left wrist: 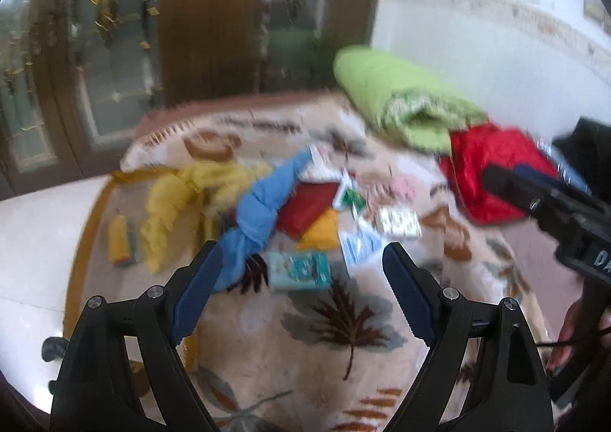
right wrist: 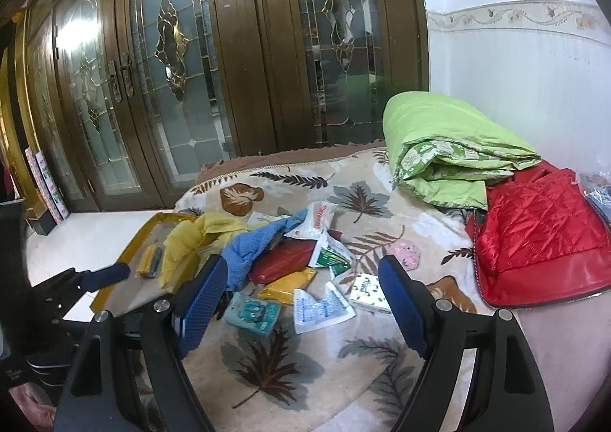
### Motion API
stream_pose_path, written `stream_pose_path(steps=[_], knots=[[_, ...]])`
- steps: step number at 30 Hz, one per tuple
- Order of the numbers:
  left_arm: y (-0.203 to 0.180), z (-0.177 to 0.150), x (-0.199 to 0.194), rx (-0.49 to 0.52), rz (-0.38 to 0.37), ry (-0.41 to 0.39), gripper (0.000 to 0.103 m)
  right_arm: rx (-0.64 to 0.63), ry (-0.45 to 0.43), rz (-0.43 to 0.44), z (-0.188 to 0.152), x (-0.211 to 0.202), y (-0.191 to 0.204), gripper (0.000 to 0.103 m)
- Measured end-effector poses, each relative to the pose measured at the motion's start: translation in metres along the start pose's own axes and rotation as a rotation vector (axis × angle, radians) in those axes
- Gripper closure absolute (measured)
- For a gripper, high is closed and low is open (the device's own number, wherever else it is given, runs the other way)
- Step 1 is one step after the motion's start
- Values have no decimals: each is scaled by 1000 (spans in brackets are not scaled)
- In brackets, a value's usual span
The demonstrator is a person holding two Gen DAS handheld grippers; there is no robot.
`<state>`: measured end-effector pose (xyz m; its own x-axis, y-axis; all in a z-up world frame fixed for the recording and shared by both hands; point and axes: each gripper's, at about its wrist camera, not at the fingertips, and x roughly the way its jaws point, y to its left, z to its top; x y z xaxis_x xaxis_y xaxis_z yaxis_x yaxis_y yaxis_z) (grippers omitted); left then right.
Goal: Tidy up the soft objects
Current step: 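Move both tools toward the cluttered pile on the bed, then reach left gripper to teal cartoon packet while right gripper reaches white desiccant packet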
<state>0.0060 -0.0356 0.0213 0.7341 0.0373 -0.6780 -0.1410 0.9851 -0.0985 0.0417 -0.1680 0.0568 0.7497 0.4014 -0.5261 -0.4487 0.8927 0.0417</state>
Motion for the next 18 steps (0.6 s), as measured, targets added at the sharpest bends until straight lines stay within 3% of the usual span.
stream_pose_path(steps=[4, 9, 13, 18], knots=[[10, 8, 22, -25, -9, 69, 17, -32, 68, -37, 2, 20, -5, 21], [30, 19, 56, -109, -76, 183, 17, -19, 191, -29, -8, 62, -19, 21], [37, 19, 84, -156, -66, 279, 17, 0, 298, 16, -25, 99, -27, 21], [33, 10, 120, -125, -19, 386, 17, 36, 399, 28, -43, 139, -39, 21]])
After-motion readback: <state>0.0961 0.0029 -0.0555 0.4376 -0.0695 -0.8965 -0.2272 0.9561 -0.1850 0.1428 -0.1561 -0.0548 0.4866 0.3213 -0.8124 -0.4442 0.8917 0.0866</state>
